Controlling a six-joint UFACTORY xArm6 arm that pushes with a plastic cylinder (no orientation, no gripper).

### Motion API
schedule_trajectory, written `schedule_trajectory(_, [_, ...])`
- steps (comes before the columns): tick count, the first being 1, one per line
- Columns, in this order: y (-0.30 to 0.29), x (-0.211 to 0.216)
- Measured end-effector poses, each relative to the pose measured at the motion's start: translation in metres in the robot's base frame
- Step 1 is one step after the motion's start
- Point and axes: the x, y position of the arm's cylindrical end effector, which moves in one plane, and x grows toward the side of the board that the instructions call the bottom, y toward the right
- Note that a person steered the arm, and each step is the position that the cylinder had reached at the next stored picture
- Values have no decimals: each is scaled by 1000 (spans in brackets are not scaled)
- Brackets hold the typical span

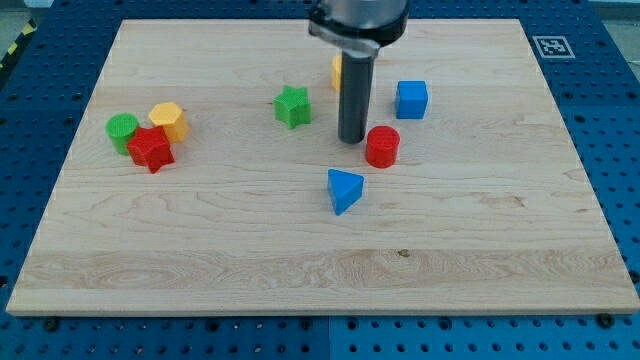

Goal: Push the group of blocks right a bit

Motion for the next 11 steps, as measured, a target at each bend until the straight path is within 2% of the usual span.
schedule_trajectory(2, [-71,76])
schedule_trajectory(3, [-115,95])
schedule_trajectory(5, [-223,79])
schedule_trajectory(7, [-300,21])
schedule_trajectory(9, [-304,-5])
schedule_trajectory(11, [-235,7])
